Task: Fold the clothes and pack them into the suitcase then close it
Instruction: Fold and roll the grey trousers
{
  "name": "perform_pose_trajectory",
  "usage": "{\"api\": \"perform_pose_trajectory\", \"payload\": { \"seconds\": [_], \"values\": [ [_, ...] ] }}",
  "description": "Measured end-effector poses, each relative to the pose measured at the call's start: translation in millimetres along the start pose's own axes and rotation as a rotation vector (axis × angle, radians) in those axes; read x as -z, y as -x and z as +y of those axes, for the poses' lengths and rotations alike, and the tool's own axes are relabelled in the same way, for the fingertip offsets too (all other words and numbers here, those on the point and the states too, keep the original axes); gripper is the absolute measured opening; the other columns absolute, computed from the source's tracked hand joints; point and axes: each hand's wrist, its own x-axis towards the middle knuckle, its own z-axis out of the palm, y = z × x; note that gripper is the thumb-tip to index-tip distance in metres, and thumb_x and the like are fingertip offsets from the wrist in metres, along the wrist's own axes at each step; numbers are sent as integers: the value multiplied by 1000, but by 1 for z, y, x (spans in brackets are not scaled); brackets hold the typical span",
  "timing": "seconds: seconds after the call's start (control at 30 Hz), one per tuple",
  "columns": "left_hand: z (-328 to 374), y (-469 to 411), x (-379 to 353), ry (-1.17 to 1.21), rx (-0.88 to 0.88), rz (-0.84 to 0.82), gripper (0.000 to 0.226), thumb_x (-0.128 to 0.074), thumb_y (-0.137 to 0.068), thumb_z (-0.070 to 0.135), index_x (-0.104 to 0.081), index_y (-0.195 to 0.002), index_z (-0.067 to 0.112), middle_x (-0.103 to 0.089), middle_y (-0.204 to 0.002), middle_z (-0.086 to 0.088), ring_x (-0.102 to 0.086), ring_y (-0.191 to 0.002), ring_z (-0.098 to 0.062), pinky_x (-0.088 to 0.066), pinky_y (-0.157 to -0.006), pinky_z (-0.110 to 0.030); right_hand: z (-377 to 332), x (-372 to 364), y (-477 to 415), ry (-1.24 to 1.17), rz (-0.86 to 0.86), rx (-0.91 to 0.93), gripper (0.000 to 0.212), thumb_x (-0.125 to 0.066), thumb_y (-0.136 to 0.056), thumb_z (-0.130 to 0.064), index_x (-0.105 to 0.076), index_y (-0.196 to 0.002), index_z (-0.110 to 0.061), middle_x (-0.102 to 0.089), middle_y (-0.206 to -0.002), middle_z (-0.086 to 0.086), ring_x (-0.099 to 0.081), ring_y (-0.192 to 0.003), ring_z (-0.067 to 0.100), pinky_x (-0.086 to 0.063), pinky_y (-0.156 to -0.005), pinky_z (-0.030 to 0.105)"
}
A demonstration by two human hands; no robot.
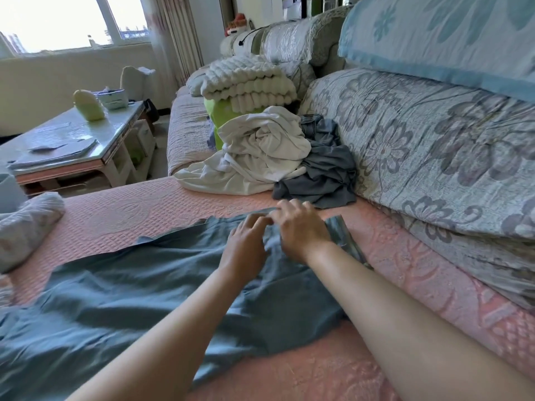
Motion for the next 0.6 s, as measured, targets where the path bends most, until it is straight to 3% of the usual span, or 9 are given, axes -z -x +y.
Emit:
{"api": "perform_pose_trajectory", "payload": {
  "seconds": [0.1, 0.17, 0.3, 0.37, 0.47, 0.6],
  "values": [
    [-8, 38, 15, -160, 88, -24, 31, -56, -89, 19, -54, -119, 17, -49, -124, -4, -53, -113, -29, -42, -94, -40, -24, 2, 13, -234, -391, 49, 58, -40, -102, -42, -28, -156, -25, -19, -165, 5, -18, -151, 23, -12, -123, 42],
    [-22, 63, 26, -218, 189, -40, 27, -48, -93, 22, -51, -120, 19, -46, -129, -3, -50, -118, -27, -39, -97, -38, -31, -2, 23, -176, -574, -15, 65, -30, -103, -55, -10, -160, -31, -4, -168, 5, -4, -155, 22, -6, -124, 43],
    [-48, 105, 60, -191, 266, -132, 50, -40, -102, 40, -32, -150, 27, -22, -161, 1, -20, -148, -20, -17, -120, -36, -50, 6, 29, -38, -589, -96, 62, -24, -106, -48, -7, -161, -24, 1, -168, 13, 2, -154, 31, -1, -124, 49],
    [-60, 127, 80, -196, 246, -137, 54, -40, -102, 45, -30, -152, 28, -21, -161, 3, -19, -148, -18, -18, -119, -36, -72, 18, 30, -44, -557, -53, 61, -28, -107, -43, -11, -160, -20, -1, -167, 14, 1, -154, 32, -1, -124, 51],
    [-77, 166, 112, -223, 128, -67, 46, -42, -93, 53, -53, -128, 25, -48, -129, 4, -47, -119, -20, -41, -97, -36, -114, 37, 36, -157, -497, 73, 58, -37, -105, -41, -23, -157, -21, -17, -164, 12, -13, -152, 31, -11, -123, 49],
    [-103, 223, 146, -279, -6, -80, 27, -49, -89, 54, -58, -90, 28, -53, -91, 10, -58, -85, -19, -49, -70, -33, -178, 61, 47, -265, -451, 226, 49, -46, -100, -45, -47, -145, -25, -43, -141, 7, -42, -132, 28, -38, -108, 41]
  ]
}}
